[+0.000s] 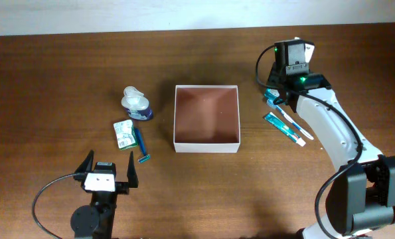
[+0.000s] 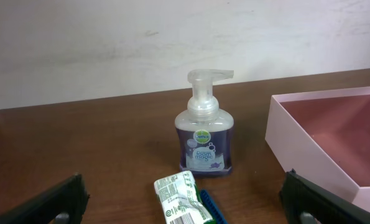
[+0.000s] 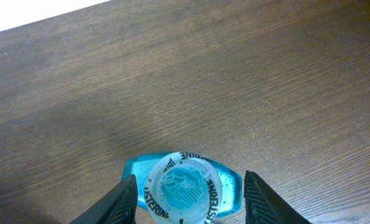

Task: Pack container
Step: 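Lower the right gripper and grasp the mouthwash bottle cap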

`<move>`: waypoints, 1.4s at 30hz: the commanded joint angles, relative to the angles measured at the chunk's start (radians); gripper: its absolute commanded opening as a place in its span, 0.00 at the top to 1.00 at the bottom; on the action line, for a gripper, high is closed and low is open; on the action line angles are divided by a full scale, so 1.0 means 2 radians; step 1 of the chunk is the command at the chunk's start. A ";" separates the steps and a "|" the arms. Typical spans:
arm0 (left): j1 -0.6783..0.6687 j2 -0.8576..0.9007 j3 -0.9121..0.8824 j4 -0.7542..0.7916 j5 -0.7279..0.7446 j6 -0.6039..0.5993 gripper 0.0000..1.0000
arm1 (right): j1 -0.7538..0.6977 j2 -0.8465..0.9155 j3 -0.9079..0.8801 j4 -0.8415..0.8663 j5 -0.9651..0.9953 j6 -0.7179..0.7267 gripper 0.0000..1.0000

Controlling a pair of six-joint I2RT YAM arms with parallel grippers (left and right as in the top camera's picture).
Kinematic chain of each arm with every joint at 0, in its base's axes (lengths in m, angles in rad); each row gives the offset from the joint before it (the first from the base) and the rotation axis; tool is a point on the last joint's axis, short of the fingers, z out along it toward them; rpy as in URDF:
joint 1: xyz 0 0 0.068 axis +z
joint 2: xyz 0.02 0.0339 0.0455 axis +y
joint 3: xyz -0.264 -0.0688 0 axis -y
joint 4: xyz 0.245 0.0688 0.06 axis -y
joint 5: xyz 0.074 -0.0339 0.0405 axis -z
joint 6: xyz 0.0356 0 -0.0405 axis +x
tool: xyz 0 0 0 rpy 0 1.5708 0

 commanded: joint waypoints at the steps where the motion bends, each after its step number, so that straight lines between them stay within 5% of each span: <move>1: 0.001 -0.003 -0.002 -0.002 0.007 0.006 0.01 | 0.000 0.004 0.008 0.005 0.013 0.002 0.51; 23: 0.001 -0.003 -0.002 -0.002 0.007 0.006 0.01 | 0.000 0.010 0.008 0.019 0.014 -0.011 0.43; 42: 0.001 -0.003 -0.002 -0.002 0.007 0.006 0.01 | -0.012 0.018 0.008 0.012 0.010 -0.052 0.50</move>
